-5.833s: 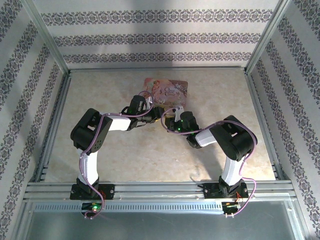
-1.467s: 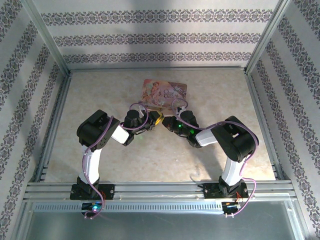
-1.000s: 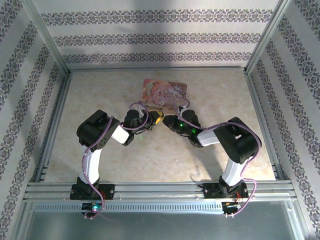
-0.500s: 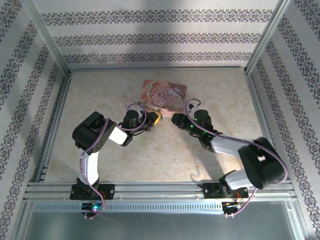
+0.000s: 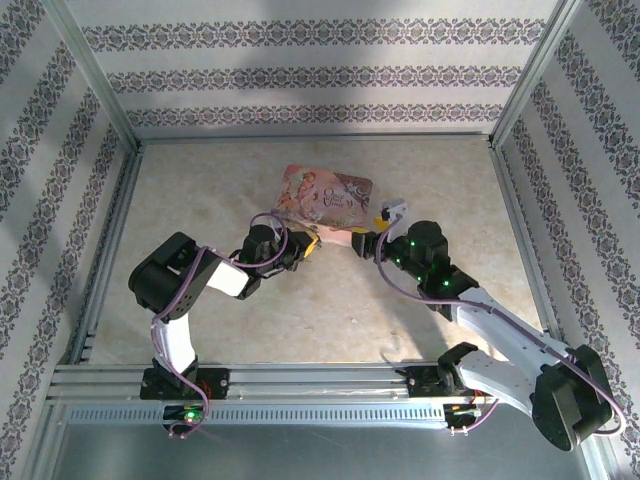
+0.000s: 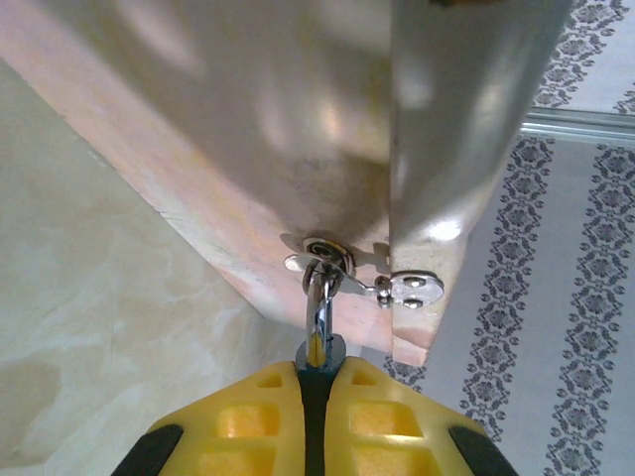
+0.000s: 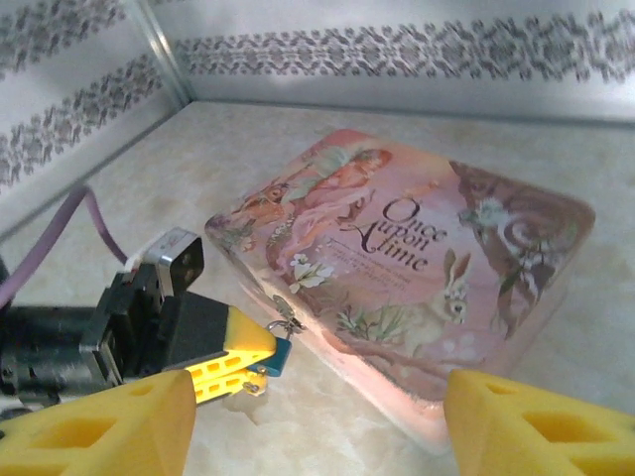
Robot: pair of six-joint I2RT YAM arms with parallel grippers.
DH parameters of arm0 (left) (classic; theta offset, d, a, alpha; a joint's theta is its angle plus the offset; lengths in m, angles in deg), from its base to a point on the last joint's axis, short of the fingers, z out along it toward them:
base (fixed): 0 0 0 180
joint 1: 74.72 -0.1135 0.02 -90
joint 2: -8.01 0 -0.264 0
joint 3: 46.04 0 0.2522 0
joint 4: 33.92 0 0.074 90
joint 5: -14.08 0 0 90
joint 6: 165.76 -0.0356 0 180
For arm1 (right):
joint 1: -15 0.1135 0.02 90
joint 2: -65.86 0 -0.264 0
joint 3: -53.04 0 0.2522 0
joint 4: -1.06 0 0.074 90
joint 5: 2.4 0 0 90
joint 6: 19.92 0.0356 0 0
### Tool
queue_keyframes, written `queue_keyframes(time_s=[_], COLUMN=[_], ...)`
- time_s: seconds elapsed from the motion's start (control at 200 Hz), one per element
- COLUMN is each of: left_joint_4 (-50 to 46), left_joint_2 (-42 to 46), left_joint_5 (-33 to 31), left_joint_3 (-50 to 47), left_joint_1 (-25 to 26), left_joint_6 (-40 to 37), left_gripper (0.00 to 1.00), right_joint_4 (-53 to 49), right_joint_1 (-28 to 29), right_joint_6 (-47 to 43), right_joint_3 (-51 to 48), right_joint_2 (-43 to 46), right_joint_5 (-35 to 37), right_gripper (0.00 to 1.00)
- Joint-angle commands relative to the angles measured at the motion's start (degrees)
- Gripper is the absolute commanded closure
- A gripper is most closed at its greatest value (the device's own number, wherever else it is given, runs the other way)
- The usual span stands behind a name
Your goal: Unlock the padlock with the key
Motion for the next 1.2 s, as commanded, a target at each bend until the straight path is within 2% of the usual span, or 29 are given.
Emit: queue_keyframes(time_s=[0.0, 0.295, 0.505, 0.625, 0.645, 0.705, 0.939, 1.194], left_joint_4=[-2.8, -12.3, -11.7, -10.2, -10.2, -10.7, -15.4, -16.4], left_joint_2=[3.9, 9.6, 10.3, 10.2, 10.2, 10.6, 13.3, 13.8], left_joint_5=[-1.4, -3.8, -4.8, -5.4, -5.4, -5.3, -5.3, -4.8], left_joint_3=[0.3, 1.5, 1.1, 0.7, 0.8, 0.9, 2.1, 3.2], left_joint_1=[1.6, 3.1, 4.1, 4.6, 4.6, 4.6, 4.7, 4.6], left_joint_6=[1.1, 1.2, 3.5, 5.3, 5.4, 5.6, 6.2, 6.8], left_gripper=[1.0, 1.0, 1.0, 1.0, 1.0, 1.0, 1.0, 1.0], right_joint_4=[-0.6, -2.5, -5.8, -5.4, -5.2, -4.6, -1.7, 1.3], right_joint_1=[2.1, 6.3, 11.0, 13.7, 14.1, 14.8, 15.2, 12.9], right_joint_6=[-17.5, -42.4, -57.1, -60.2, -60.6, -61.0, -61.7, -61.3], right_joint_3=[-0.8, -2.7, -2.5, -1.9, -1.9, -1.5, 0.3, 2.9], right_joint_2=[2.9, 5.3, 1.7, -1.8, -2.4, -4.3, -11.8, -18.5], right_joint_5=[-0.6, -1.1, 2.5, 5.5, 5.9, 6.6, 4.9, 1.1], right_gripper=[0.29, 0.22, 0.22, 0.23, 0.2, 0.19, 0.19, 0.27])
